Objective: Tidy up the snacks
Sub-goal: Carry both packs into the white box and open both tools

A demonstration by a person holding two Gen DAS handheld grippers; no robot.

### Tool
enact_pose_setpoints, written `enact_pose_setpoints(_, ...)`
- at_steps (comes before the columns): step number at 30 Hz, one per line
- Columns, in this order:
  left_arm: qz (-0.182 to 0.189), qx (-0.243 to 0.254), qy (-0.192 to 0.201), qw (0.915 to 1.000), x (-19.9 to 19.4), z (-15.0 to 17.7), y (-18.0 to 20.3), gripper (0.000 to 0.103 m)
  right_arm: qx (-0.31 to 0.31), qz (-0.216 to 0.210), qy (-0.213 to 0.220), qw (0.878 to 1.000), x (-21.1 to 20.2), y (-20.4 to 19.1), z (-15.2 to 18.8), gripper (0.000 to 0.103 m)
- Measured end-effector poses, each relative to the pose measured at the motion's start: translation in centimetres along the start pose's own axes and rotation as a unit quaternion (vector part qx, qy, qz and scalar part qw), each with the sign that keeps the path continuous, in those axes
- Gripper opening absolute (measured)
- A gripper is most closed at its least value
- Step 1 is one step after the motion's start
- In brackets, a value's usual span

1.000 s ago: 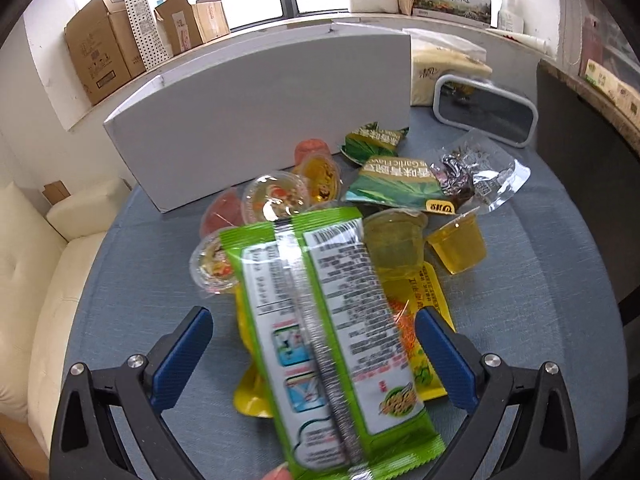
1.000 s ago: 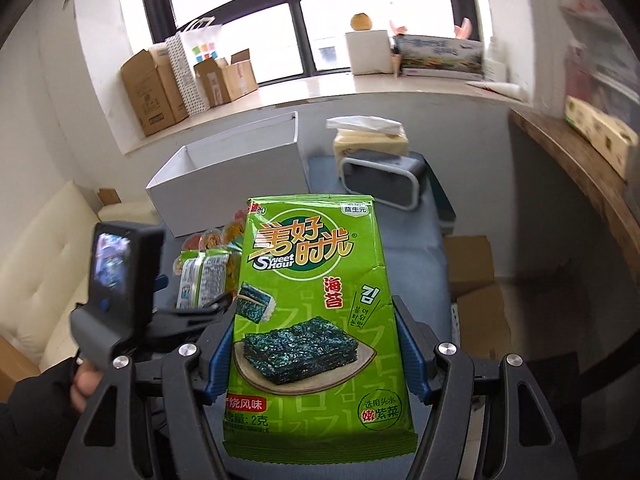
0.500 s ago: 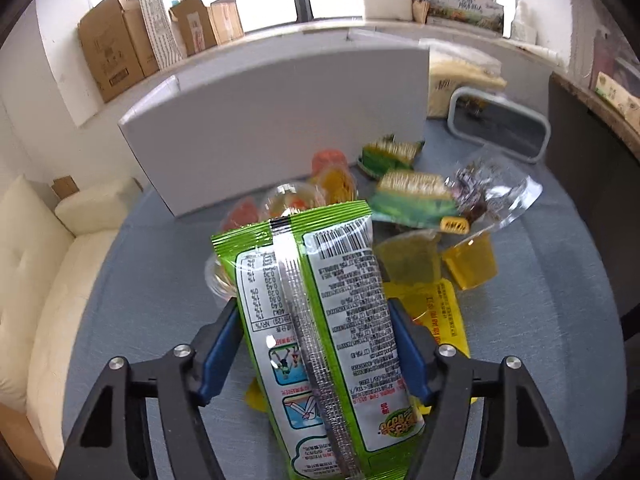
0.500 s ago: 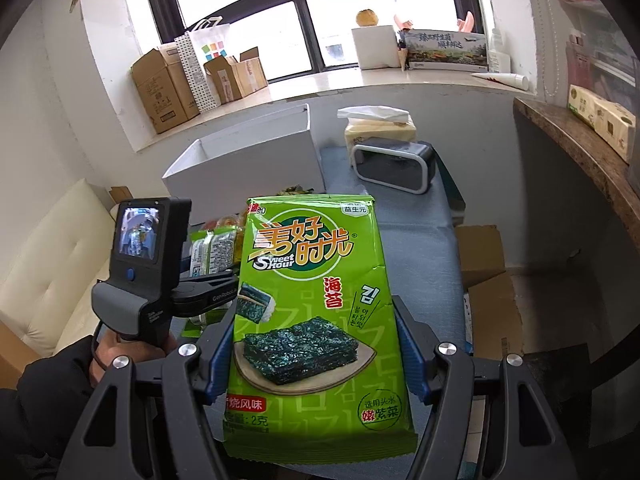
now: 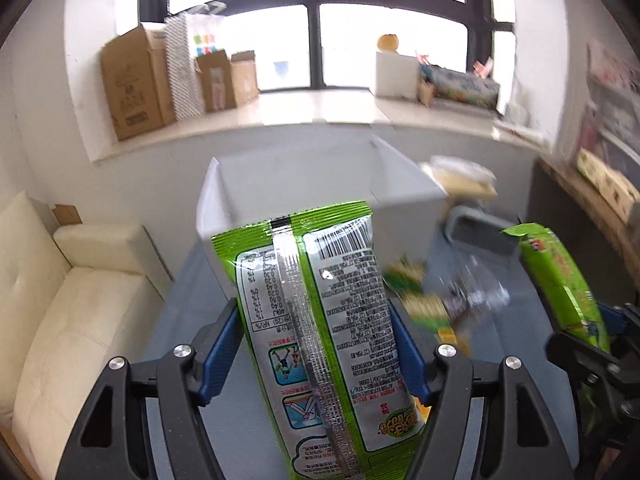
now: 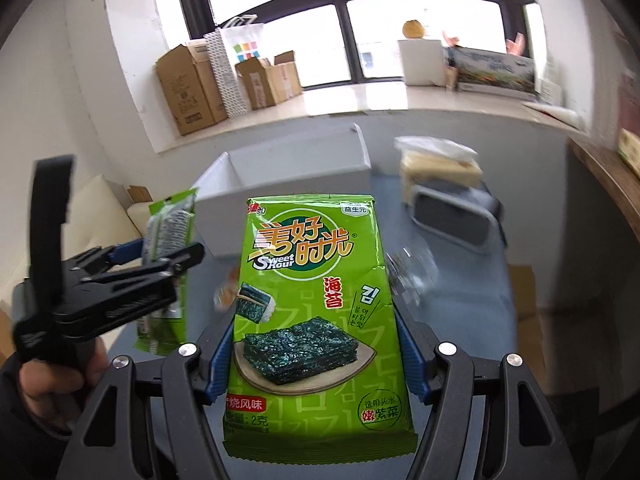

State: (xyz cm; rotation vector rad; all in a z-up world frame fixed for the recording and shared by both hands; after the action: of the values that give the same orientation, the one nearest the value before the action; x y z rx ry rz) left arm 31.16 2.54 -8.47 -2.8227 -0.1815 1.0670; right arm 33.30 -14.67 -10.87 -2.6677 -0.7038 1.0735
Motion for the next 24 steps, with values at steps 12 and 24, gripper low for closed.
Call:
enact_pose_setpoints(12,0.035,-0.034,0.034,0.9982,8.5,-13.2,-9.5,0.074,-0.051,0.034,0.022,0.998,11.4,-4.7,-13.7,0.072)
enact_pose_setpoints(24,0.032,-0.008,-0.016,0.9993,18.3,-13.3,-10.3,0.103,0.000,0.041,-0.033,0.999,20.3,-2.7,-16.2,0.097)
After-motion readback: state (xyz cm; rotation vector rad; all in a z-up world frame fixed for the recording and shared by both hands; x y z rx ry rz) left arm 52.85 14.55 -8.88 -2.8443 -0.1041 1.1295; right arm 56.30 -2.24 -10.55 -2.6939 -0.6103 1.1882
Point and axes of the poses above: each gripper's, at about its wrist camera, not at the fingertips, and x roughly the way its jaws point, y to its right, z to its underside, the point moved 8 cm from there along x, roughly the way its jaws point, and after that the axes turned 10 degrees about x, right-handed, at the moved point
